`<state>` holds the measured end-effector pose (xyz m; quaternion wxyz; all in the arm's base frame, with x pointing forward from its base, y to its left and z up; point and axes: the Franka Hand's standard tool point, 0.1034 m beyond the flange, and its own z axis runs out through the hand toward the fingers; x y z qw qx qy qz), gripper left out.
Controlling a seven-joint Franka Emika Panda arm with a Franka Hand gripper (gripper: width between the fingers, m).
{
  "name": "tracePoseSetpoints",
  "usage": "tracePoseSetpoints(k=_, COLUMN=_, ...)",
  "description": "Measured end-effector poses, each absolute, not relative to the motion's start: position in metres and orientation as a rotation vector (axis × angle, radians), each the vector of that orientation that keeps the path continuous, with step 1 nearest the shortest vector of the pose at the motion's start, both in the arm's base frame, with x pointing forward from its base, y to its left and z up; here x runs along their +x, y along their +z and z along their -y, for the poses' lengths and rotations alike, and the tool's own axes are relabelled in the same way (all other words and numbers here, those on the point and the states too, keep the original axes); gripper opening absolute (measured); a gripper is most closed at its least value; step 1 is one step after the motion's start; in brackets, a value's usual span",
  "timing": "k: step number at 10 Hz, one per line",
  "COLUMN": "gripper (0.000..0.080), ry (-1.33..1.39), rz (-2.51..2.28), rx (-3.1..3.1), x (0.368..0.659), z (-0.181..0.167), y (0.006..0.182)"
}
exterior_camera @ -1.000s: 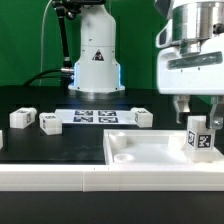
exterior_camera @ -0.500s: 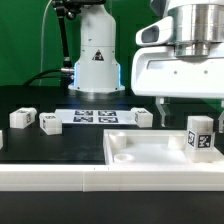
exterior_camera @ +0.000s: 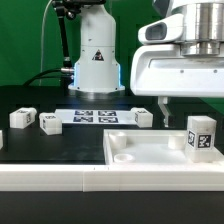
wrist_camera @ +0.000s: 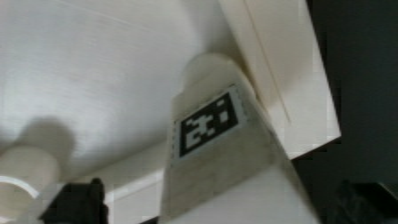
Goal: Assemble one leg
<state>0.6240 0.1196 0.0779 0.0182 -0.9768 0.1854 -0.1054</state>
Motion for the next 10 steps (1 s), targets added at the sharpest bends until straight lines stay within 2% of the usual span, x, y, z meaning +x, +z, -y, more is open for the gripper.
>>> tracePoseSetpoints(k=5, gripper=0.0649, ry=-0.347, rz=-0.132, rx=-3.133, x=0.6227, z=-0.1160, y=0.0758)
tracePoseSetpoints(k=7, gripper=0.0625, ry=-0.347, rz=-0.165, rx=-3.129, x=0.6227, z=-0.1158, y=0.0757)
tracePoseSetpoints(k=8, gripper=0.0456, ry=-0.347, rz=-0.166, rx=-3.129, x=0.6228, z=-0.1155, y=0.0757)
tracePoseSetpoints(k=9, gripper=0.0456, ry=-0.347, rz=-0.166, rx=-3.129, x=0.6228, z=-0.1155, y=0.0757)
tracePoseSetpoints(k=10, gripper=0.0290, ry=-0.346, rz=-0.187, rx=-3.126, x=0.6227, z=-0.1154, y=0.0756)
